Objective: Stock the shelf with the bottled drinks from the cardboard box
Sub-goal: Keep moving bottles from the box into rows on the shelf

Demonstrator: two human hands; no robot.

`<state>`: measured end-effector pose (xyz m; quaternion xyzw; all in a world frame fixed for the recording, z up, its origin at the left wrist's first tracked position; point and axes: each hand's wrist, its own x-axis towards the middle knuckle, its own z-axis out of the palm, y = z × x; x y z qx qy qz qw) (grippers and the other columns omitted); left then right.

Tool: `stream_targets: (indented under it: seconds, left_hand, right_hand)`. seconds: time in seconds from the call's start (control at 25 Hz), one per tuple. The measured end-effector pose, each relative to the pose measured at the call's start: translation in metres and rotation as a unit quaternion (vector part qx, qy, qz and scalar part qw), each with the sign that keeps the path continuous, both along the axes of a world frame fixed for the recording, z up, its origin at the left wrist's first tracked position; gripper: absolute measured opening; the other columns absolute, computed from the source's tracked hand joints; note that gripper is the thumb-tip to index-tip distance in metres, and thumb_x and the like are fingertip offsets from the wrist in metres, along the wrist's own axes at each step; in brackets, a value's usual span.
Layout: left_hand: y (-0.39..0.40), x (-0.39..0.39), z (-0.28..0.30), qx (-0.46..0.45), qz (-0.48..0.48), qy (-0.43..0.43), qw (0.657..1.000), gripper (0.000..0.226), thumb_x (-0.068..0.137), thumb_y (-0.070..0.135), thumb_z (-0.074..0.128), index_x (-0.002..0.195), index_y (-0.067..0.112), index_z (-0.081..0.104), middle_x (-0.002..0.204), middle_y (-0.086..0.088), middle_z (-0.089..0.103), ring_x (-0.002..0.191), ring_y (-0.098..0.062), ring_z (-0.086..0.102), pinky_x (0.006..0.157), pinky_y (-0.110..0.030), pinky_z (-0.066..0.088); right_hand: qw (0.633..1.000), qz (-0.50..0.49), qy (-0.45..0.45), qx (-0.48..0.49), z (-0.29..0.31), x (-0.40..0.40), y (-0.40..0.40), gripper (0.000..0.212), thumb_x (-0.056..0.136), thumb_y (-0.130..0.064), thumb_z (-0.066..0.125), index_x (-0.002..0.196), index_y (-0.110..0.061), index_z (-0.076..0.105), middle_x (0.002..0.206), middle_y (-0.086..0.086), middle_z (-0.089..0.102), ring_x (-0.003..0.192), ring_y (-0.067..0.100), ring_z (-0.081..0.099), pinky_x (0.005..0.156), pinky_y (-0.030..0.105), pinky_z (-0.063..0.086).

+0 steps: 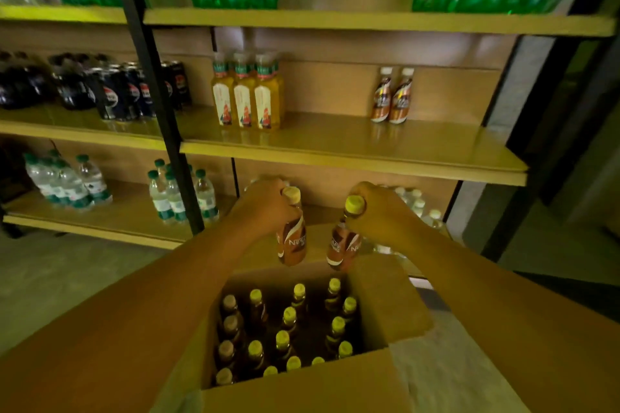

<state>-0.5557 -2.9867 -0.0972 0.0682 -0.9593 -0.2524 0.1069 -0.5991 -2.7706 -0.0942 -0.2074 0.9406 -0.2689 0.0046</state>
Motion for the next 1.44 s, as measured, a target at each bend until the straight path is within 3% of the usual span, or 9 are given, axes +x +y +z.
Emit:
stream_targets:
  seconds: [0.12, 0.28, 0.48, 0.68, 1.0, 1.12, 1.24, 1.36, 1.44]
  left_hand:
    - [0.024, -0.022, 0.042, 0.021, -0.002, 0.045, 0.999, 0.03, 0.078, 0.039, 0.074, 0.099, 0.021, 0.065, 0.092, 0.001, 0.066, 0.076, -0.013, 0.059, 0.053, -0.023, 0.037]
    - [0.06, -0.064, 0.085, 0.045, -0.034, 0.06, 0.997, 0.029, 0.078, 0.041, 0.076, 0.097, 0.025, 0.062, 0.087, 0.003, 0.064, 0.076, -0.012, 0.06, 0.056, -0.026, 0.042]
    - [0.107, -0.134, 0.124, 0.041, -0.054, 0.095, 0.993, 0.02, 0.08, 0.033, 0.076, 0.089, 0.024, 0.06, 0.078, 0.01, 0.059, 0.068, -0.003, 0.055, 0.051, -0.021, 0.035]
    - [0.141, -0.204, 0.14, 0.043, -0.05, 0.129, 0.989, 0.03, 0.08, 0.037, 0.075, 0.101, 0.018, 0.067, 0.094, 0.003, 0.068, 0.083, -0.014, 0.062, 0.07, -0.031, 0.053]
    - [0.155, -0.297, 0.123, 0.071, -0.094, 0.088, 0.989, 0.011, 0.088, 0.029, 0.067, 0.095, 0.021, 0.065, 0.101, -0.003, 0.07, 0.085, -0.016, 0.062, 0.061, -0.024, 0.045]
    - [0.147, -0.317, 0.115, 0.109, -0.105, 0.064, 0.986, 0.028, 0.087, 0.026, 0.069, 0.115, 0.021, 0.066, 0.111, 0.0, 0.069, 0.097, -0.016, 0.064, 0.072, -0.026, 0.051]
    - [0.139, -0.329, 0.109, 0.161, -0.124, 0.062, 0.977, 0.04, 0.086, 0.025, 0.071, 0.125, 0.025, 0.06, 0.115, 0.005, 0.067, 0.098, -0.011, 0.062, 0.069, -0.018, 0.046]
    - [0.133, -0.331, 0.097, 0.177, -0.117, 0.07, 0.975, 0.056, 0.082, 0.031, 0.075, 0.134, 0.026, 0.052, 0.115, 0.008, 0.063, 0.088, -0.002, 0.058, 0.06, -0.011, 0.04]
    - [0.129, -0.33, 0.078, 0.216, -0.089, 0.064, 0.97, 0.068, 0.076, 0.039, 0.079, 0.135, 0.024, 0.049, 0.12, 0.008, 0.062, 0.096, -0.007, 0.059, 0.067, -0.017, 0.047]
  right_hand:
    - [0.997, -0.023, 0.009, -0.069, 0.044, -0.01, 0.027, 0.04, 0.077, -0.022, 0.077, 0.112, -0.021, 0.059, 0.098, 0.002, 0.063, 0.08, 0.017, 0.058, 0.053, 0.024, 0.038]
    - [0.992, -0.025, 0.039, -0.115, 0.084, -0.045, 0.061, 0.035, 0.076, -0.016, 0.077, 0.107, -0.017, 0.061, 0.097, 0.002, 0.065, 0.079, 0.01, 0.058, 0.059, 0.023, 0.047]
    - [0.986, -0.021, 0.048, -0.157, 0.117, -0.118, 0.104, 0.034, 0.079, -0.017, 0.077, 0.105, -0.027, 0.059, 0.092, -0.01, 0.062, 0.08, 0.003, 0.059, 0.057, 0.016, 0.042]
    - [0.983, -0.006, 0.063, -0.174, 0.137, -0.186, 0.133, 0.042, 0.076, -0.017, 0.08, 0.113, -0.024, 0.062, 0.096, -0.011, 0.062, 0.077, -0.004, 0.055, 0.056, 0.008, 0.041]
    - [0.987, -0.014, 0.035, -0.155, 0.125, -0.27, 0.132, 0.046, 0.082, -0.01, 0.074, 0.124, -0.021, 0.061, 0.108, -0.005, 0.062, 0.097, 0.013, 0.06, 0.081, 0.029, 0.052]
    - [0.987, -0.012, 0.023, -0.161, 0.116, -0.288, 0.126, 0.052, 0.082, -0.01, 0.075, 0.129, -0.02, 0.058, 0.111, -0.006, 0.061, 0.099, 0.013, 0.058, 0.079, 0.024, 0.049]
    - [0.983, -0.009, 0.018, -0.18, 0.109, -0.301, 0.12, 0.059, 0.08, -0.01, 0.076, 0.132, -0.027, 0.056, 0.116, -0.006, 0.064, 0.102, 0.014, 0.062, 0.077, 0.022, 0.05]
    - [0.977, -0.033, 0.007, -0.21, 0.094, -0.304, 0.117, 0.068, 0.077, -0.022, 0.081, 0.135, -0.036, 0.049, 0.114, -0.013, 0.062, 0.102, 0.01, 0.062, 0.079, 0.024, 0.052]
    - [0.977, -0.068, 0.005, -0.2, 0.078, -0.3, 0.117, 0.068, 0.077, -0.034, 0.08, 0.136, -0.033, 0.046, 0.115, -0.012, 0.061, 0.103, 0.01, 0.061, 0.08, 0.027, 0.053]
